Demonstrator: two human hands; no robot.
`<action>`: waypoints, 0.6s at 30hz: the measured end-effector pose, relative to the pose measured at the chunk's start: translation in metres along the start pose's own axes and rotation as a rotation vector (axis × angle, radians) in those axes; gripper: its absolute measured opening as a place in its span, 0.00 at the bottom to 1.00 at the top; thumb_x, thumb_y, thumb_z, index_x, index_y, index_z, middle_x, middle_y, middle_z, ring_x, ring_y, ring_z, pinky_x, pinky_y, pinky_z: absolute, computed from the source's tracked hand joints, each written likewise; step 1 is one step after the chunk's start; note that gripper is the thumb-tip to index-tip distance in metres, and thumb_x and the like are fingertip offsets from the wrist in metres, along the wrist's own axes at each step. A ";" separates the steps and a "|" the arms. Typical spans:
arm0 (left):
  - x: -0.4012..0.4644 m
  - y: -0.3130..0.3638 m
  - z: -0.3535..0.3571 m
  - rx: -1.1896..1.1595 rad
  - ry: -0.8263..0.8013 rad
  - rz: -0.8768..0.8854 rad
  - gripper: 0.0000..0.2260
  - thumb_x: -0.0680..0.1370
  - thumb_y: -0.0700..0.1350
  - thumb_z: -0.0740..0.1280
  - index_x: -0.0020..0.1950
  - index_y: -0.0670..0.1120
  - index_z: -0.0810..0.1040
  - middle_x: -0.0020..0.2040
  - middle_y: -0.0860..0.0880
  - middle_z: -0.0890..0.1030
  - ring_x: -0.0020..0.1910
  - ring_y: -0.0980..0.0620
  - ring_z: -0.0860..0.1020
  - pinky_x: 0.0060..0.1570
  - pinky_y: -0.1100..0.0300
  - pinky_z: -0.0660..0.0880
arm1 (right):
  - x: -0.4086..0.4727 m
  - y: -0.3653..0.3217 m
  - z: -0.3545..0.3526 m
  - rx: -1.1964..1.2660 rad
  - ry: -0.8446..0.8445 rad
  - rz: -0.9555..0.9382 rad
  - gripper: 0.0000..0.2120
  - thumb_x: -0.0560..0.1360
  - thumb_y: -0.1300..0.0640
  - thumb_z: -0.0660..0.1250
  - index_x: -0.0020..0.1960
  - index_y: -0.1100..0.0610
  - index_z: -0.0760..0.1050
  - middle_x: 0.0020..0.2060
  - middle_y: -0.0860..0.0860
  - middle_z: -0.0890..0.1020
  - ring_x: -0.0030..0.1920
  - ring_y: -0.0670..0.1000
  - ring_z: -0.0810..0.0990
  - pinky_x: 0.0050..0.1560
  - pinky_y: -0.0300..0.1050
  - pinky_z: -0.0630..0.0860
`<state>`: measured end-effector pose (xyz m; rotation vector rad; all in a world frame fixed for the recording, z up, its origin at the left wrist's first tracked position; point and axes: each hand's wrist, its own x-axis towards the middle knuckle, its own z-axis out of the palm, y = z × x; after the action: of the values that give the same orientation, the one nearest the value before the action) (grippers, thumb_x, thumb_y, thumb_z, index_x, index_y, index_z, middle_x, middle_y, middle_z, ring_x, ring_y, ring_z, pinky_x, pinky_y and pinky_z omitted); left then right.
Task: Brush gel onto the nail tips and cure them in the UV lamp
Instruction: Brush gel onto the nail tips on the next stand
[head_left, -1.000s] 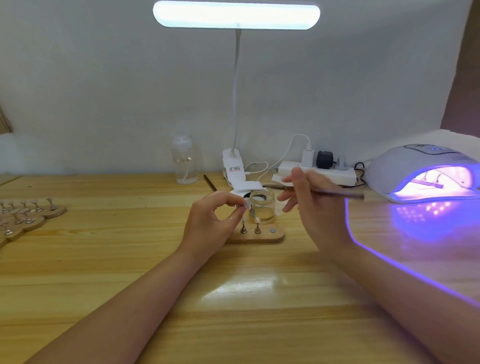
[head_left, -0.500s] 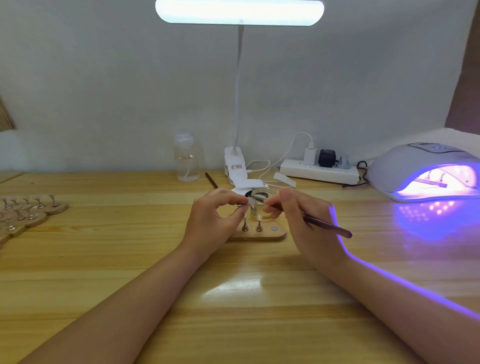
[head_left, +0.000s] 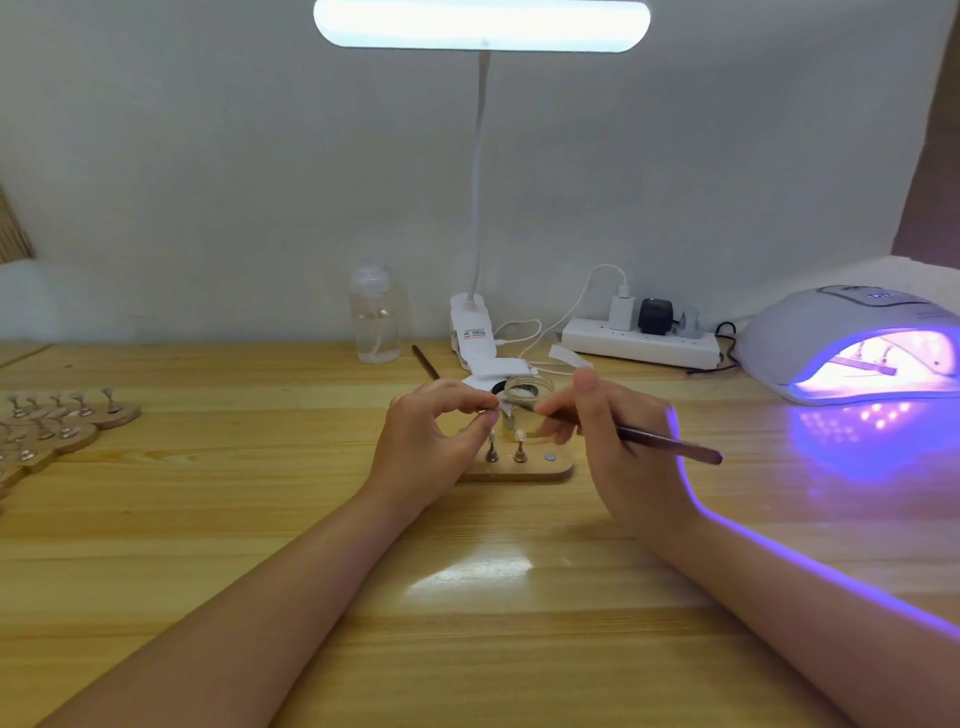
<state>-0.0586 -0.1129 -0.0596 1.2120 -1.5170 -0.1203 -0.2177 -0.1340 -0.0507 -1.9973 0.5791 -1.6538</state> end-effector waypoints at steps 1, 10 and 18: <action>0.000 0.000 0.000 -0.006 0.000 -0.004 0.09 0.69 0.36 0.72 0.43 0.49 0.82 0.38 0.60 0.78 0.39 0.60 0.77 0.43 0.66 0.72 | 0.001 -0.001 0.000 -0.016 -0.010 -0.005 0.15 0.78 0.49 0.57 0.40 0.50 0.78 0.31 0.42 0.80 0.32 0.40 0.80 0.36 0.31 0.75; 0.000 -0.001 0.000 -0.039 0.000 -0.011 0.12 0.70 0.36 0.72 0.41 0.54 0.80 0.37 0.61 0.78 0.39 0.64 0.76 0.39 0.60 0.74 | 0.002 -0.005 0.003 0.037 0.015 0.063 0.14 0.78 0.50 0.57 0.38 0.49 0.78 0.30 0.43 0.81 0.31 0.40 0.79 0.34 0.28 0.71; -0.001 0.001 -0.001 -0.053 -0.016 -0.019 0.12 0.70 0.37 0.72 0.40 0.55 0.80 0.37 0.62 0.79 0.39 0.65 0.76 0.40 0.56 0.75 | 0.002 -0.006 0.003 0.089 0.029 0.139 0.16 0.76 0.49 0.55 0.37 0.50 0.78 0.28 0.49 0.81 0.28 0.45 0.78 0.31 0.32 0.72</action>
<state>-0.0589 -0.1112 -0.0593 1.1861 -1.5068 -0.1823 -0.2141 -0.1307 -0.0459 -1.8310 0.6288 -1.5990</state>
